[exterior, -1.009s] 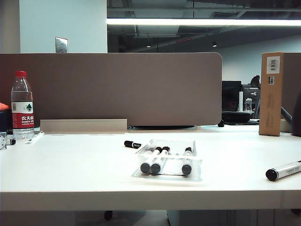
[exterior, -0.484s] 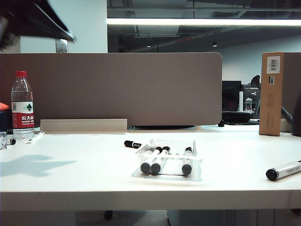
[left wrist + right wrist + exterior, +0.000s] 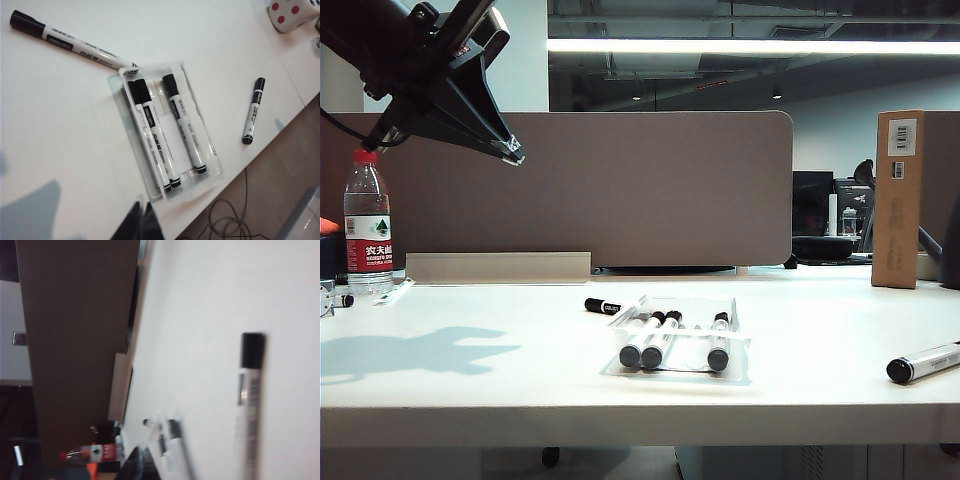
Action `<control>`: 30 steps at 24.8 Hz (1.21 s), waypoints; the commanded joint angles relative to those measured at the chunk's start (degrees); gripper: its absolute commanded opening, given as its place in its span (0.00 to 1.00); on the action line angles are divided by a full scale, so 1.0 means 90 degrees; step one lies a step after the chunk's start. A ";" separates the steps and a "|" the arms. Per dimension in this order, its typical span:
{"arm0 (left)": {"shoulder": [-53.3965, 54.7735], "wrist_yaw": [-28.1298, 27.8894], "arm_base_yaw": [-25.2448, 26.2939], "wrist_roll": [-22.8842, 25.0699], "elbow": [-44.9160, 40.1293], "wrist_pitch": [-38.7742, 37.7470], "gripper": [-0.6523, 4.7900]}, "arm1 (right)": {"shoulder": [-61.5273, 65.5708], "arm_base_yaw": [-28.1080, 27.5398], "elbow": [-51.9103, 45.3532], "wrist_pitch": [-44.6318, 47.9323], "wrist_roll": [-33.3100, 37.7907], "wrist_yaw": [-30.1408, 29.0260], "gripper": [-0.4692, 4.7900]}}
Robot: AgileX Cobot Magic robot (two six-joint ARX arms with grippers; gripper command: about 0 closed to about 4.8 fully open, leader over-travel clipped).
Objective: Pick up the markers scattered on the table and put them into the packaging box, making sure the markers fit the shape of the box's grooves.
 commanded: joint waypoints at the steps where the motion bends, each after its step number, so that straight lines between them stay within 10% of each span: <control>1: -0.0019 0.0012 0.0000 0.0041 0.0024 0.0085 0.11 | 0.0357 -0.0002 0.0721 0.0245 -0.0316 0.0027 0.08; 8: -0.0019 0.0126 0.0000 0.0041 0.0024 0.0270 0.11 | 0.4165 0.0024 0.3126 -0.1462 -0.3191 -0.1299 0.08; 15: -0.0017 0.0131 0.0000 0.0041 0.0024 0.0272 0.11 | 0.7533 0.0032 0.5416 -0.3840 -0.4981 -0.1387 0.38; 19: -0.0017 0.0134 0.0000 0.0044 0.0024 0.0265 0.12 | 0.8561 0.0034 0.6047 -0.4473 -0.5117 -0.1020 0.58; 30: -0.0017 0.0134 0.0002 0.0049 0.0024 0.0146 0.12 | 0.9510 0.0444 0.6227 -0.4476 -0.4833 -0.0070 0.58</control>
